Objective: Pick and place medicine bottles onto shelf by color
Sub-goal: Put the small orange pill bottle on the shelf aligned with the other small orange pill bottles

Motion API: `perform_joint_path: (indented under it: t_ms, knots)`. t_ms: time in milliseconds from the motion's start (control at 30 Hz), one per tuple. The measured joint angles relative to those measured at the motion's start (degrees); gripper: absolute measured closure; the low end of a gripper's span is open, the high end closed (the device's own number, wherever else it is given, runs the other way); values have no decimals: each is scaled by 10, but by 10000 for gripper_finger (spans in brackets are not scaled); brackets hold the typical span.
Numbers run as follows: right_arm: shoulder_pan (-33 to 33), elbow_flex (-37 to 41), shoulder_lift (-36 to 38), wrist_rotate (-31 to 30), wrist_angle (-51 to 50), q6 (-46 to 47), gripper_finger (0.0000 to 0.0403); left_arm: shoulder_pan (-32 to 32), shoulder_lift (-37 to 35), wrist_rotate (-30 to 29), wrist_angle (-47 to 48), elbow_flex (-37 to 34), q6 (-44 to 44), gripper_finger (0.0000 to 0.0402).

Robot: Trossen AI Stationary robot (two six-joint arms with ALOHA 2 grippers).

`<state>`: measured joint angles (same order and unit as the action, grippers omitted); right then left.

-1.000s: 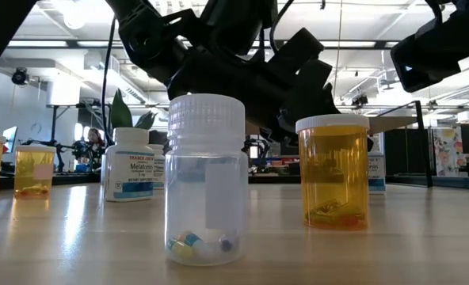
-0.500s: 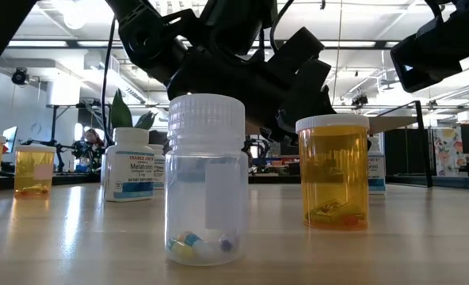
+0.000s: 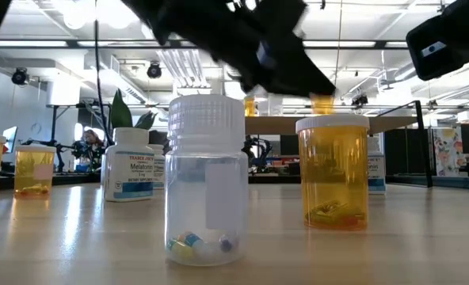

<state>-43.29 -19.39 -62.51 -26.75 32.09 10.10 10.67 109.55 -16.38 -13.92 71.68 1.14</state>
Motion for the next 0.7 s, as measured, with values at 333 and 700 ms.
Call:
perform_joint_path:
  t_ms: [333, 700]
  knots:
    - [-3, 0, 5, -29, -6, -11, 328, -86, -148, -128, 89, 2, 0, 308]
    - [-3, 0, 5, -33, -6, -10, 327, -221, -144, -122, 121, -1, 18, 308]
